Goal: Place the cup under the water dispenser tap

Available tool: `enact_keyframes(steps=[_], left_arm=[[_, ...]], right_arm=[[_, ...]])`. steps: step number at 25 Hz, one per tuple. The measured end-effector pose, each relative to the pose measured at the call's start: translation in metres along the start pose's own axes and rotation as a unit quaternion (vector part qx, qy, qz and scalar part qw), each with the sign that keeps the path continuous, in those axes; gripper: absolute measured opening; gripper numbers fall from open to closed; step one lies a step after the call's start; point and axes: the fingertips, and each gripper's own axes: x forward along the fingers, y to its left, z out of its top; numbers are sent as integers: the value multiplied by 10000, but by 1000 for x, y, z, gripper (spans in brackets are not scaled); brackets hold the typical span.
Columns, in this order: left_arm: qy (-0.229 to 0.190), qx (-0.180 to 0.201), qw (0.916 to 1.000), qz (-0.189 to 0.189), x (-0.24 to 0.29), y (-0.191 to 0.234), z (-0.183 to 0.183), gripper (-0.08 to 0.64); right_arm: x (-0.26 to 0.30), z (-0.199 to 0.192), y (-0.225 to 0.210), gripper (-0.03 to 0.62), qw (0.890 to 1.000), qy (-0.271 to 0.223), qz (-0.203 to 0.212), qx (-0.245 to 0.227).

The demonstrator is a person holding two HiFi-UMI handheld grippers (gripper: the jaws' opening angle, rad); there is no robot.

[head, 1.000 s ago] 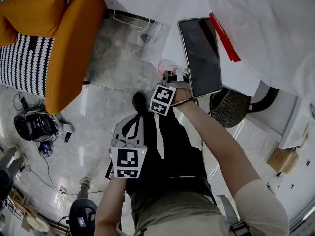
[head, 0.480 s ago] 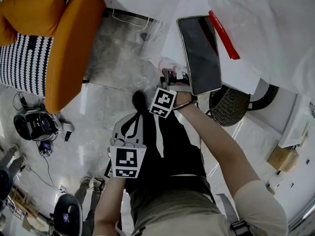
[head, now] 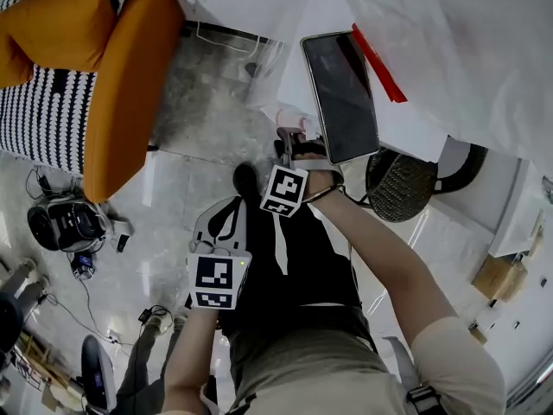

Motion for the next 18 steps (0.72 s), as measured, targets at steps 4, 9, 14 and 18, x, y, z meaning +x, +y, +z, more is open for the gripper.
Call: enact_keyframes(steps=[4,9,14,18], left_arm=[[-81,-171,9998,41,-10,5,4,58],[-206,-275,9993,149,-27,15,19,58],[-315,-359,9988,83,-48,22,32,58],[-280,357,9989,148,-68,28,44,58]], right_arm=[[-16,1,5,130,9997,-106,70,191],[-50,11,-8,130,9968,-401,114,677],[-96,20,-17,130,9865,-712,340,1436],[-128,34,-15,130,9755,-977,757,1820]])
